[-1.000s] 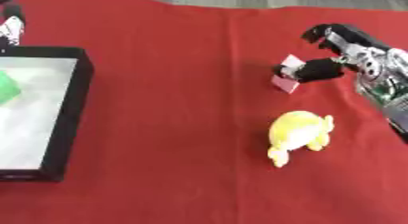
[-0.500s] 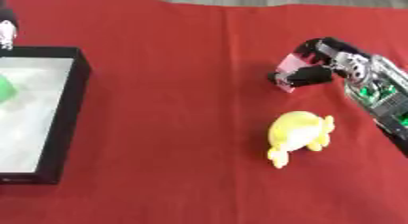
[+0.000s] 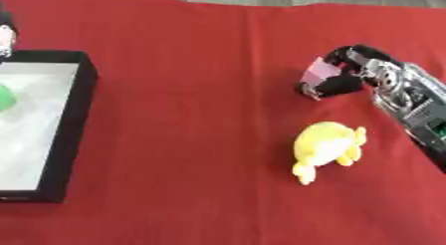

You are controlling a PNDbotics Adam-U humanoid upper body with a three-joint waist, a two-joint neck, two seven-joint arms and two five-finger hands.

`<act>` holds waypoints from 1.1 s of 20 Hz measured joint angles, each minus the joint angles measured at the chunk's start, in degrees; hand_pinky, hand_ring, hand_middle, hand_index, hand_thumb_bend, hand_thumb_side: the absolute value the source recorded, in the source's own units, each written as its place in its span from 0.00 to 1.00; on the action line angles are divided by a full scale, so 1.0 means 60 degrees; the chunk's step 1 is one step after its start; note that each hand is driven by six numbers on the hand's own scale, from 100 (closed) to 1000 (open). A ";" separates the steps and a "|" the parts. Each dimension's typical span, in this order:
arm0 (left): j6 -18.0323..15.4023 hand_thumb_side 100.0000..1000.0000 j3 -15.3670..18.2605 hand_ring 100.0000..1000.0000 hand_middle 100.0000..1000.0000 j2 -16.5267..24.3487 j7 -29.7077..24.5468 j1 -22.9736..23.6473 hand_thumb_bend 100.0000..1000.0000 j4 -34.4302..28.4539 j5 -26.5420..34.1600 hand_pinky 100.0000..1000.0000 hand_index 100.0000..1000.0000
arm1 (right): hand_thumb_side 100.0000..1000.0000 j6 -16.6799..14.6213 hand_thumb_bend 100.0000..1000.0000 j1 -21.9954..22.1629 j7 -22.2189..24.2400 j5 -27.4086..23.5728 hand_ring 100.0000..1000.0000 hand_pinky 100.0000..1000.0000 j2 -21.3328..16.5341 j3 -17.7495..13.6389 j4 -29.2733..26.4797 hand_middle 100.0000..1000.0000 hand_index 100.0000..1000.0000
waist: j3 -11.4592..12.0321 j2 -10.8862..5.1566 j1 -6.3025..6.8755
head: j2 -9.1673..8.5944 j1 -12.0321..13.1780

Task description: Pick up the objects with one hand, pass them to the other hand, and then place them into the box on the other side of the table.

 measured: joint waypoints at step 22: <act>0.0183 0.23 -0.0054 0.62 0.58 -0.0001 -0.0409 0.0084 0.00 0.0180 -0.0402 0.81 0.64 | 0.32 0.0035 0.44 0.0089 -0.0512 0.0183 0.85 0.89 -0.0086 -0.0068 -0.0484 0.80 0.89 | -0.0137 0.0007 0.0002 | 0.0003 0.0001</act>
